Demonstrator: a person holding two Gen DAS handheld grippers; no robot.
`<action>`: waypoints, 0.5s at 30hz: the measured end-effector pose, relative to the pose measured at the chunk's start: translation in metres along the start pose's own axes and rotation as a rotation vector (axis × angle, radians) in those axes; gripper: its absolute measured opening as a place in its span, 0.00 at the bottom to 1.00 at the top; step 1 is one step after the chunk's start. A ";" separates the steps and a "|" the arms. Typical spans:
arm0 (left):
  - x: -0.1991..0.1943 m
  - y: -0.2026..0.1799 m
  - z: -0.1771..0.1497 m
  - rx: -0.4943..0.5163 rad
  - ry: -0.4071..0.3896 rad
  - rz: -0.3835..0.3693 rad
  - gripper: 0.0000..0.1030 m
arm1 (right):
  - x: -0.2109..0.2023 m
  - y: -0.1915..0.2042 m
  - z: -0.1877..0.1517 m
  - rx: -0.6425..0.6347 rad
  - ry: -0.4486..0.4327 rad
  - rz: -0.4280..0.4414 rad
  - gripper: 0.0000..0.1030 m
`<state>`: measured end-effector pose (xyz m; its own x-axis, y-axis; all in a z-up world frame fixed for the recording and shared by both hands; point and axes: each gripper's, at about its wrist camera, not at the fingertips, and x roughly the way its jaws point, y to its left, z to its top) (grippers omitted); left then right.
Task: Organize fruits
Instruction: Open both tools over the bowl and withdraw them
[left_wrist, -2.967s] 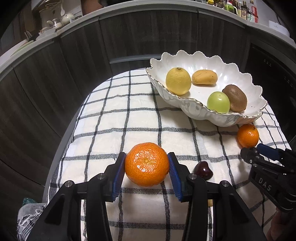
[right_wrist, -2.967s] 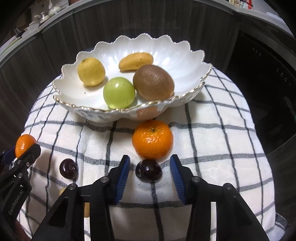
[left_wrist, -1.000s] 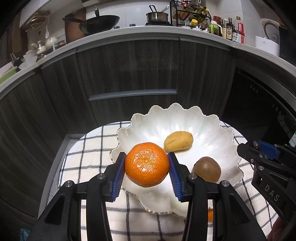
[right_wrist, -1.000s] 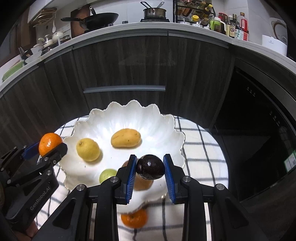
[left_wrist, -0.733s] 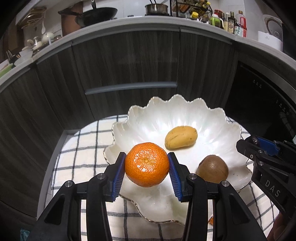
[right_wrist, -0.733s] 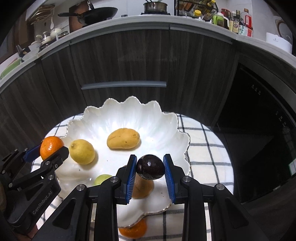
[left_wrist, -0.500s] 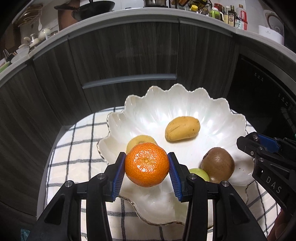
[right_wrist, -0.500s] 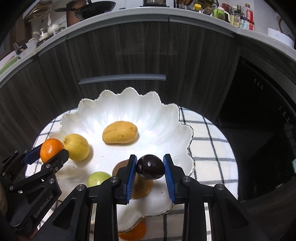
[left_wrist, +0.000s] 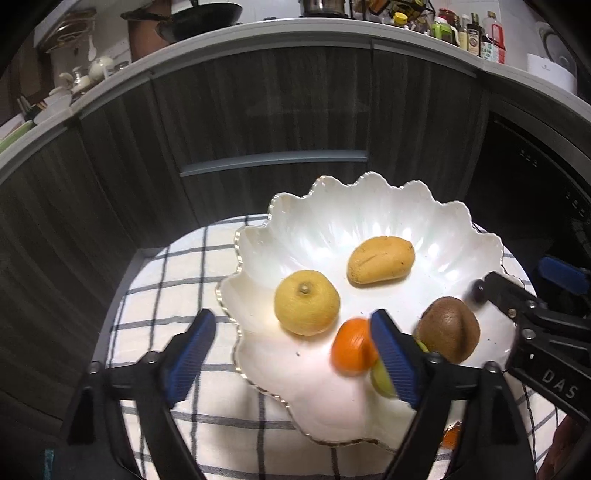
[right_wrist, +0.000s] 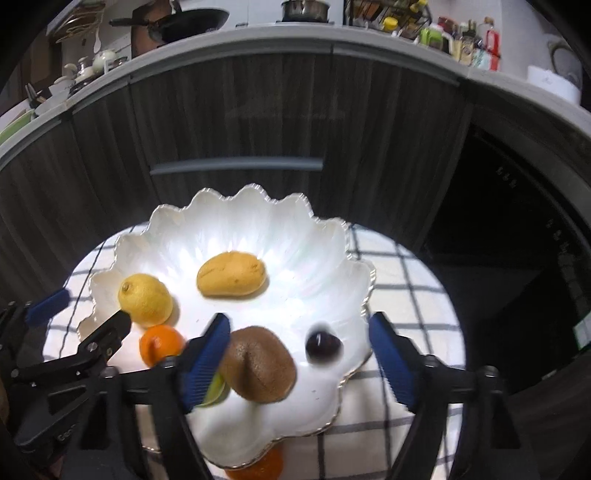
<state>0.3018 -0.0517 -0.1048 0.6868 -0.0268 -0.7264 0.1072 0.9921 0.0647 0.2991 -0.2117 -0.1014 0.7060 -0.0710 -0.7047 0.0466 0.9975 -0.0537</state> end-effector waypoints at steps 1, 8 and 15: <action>-0.002 0.001 0.000 -0.002 -0.006 0.004 0.85 | -0.001 0.000 0.001 0.001 -0.001 -0.003 0.79; -0.022 0.007 0.002 -0.012 -0.050 0.034 0.96 | -0.017 -0.002 0.002 0.022 -0.027 0.000 0.84; -0.048 0.012 -0.001 -0.016 -0.083 0.048 1.00 | -0.039 -0.001 -0.003 0.041 -0.060 0.002 0.84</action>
<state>0.2693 -0.0378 -0.0702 0.7484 0.0114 -0.6632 0.0619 0.9943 0.0869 0.2693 -0.2104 -0.0757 0.7471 -0.0695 -0.6611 0.0729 0.9971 -0.0224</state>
